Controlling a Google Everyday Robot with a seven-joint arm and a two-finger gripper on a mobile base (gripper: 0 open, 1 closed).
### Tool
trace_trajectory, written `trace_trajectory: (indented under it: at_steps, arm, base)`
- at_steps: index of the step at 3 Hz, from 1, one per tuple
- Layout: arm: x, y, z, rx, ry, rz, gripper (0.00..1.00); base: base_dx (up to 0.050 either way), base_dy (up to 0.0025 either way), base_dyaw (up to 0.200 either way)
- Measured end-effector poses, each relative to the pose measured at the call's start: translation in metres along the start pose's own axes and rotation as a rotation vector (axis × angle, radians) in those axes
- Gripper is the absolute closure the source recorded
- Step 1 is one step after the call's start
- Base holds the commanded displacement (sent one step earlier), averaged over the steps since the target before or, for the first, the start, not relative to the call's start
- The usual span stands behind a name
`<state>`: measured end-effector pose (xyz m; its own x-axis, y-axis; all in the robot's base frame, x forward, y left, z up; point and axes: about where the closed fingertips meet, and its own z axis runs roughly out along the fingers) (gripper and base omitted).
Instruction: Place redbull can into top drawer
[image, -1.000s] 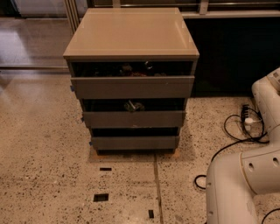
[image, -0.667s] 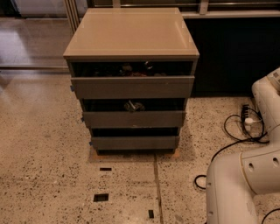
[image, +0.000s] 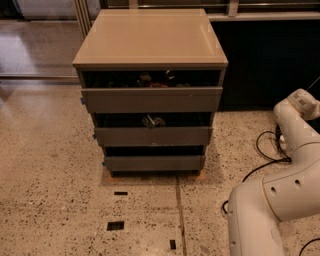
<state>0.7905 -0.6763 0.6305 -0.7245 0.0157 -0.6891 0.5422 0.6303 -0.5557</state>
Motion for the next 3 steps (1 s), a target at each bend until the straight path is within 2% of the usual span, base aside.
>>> trace_trajectory:
  at_steps: [1, 2, 3]
  arm:
    - [0.000, 0.000, 0.000, 0.000, 0.000, 0.000, 0.00]
    - [0.008, 0.001, -0.002, -0.068, 0.041, 0.009, 0.00]
    - [0.001, 0.020, -0.009, -0.132, 0.043, -0.004, 0.00]
  base:
    - [0.000, 0.00000, 0.000]
    - [0.000, 0.00000, 0.000]
    - [0.000, 0.00000, 0.000]
